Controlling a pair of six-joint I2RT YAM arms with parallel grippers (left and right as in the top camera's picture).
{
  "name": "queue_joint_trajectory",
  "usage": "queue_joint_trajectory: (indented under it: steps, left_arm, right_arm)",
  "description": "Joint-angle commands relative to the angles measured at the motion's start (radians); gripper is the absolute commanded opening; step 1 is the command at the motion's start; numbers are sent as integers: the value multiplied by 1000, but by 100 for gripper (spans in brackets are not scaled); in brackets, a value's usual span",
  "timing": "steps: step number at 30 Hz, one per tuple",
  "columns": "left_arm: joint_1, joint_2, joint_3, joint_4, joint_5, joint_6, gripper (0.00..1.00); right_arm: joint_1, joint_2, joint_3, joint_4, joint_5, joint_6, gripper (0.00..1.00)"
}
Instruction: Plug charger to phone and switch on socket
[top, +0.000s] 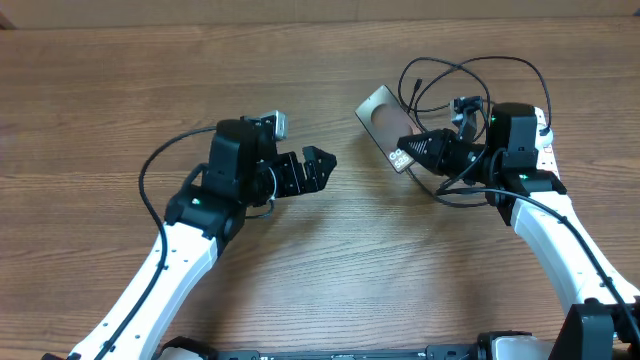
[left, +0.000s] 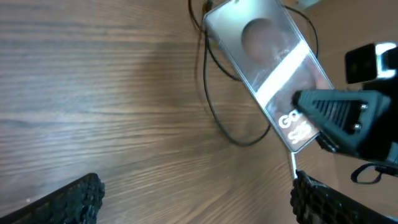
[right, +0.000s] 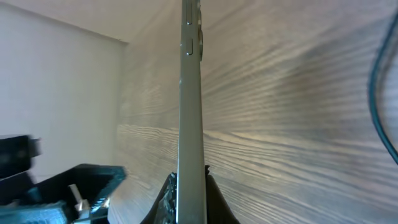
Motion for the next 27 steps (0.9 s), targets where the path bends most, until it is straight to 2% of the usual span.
queue_joint_trajectory:
  steps: [1, 4, 7, 9, 12, 16, 22, 27]
  left_arm:
    - [6, 28, -45, 154, 35, -148, 100]
    - [6, 75, -45, 282, 36, -246, 100]
    - [6, 132, -45, 423, 92, -278, 100]
    - [6, 200, -45, 561, 154, -323, 100]
    - [6, 307, -45, 678, 160, -418, 100]
    - [6, 412, -45, 853, 182, -481, 100]
    - [6, 550, -45, 1138, 178, -630, 100]
    - [6, 565, -45, 1238, 152, -683, 100]
  right_arm:
    - [0, -32, 27, 58, -61, 24, 4]
    - [3, -14, 27, 129, -63, 73, 4]
    - [16, 32, 27, 238, -102, 144, 4]
    - [31, 91, 27, 341, -135, 213, 4]
    - [50, 172, 27, 510, -160, 335, 4]
    - [62, 237, 27, 629, -161, 438, 4]
    - [127, 305, 27, 661, -205, 482, 4]
    - [199, 306, 27, 662, -192, 481, 4]
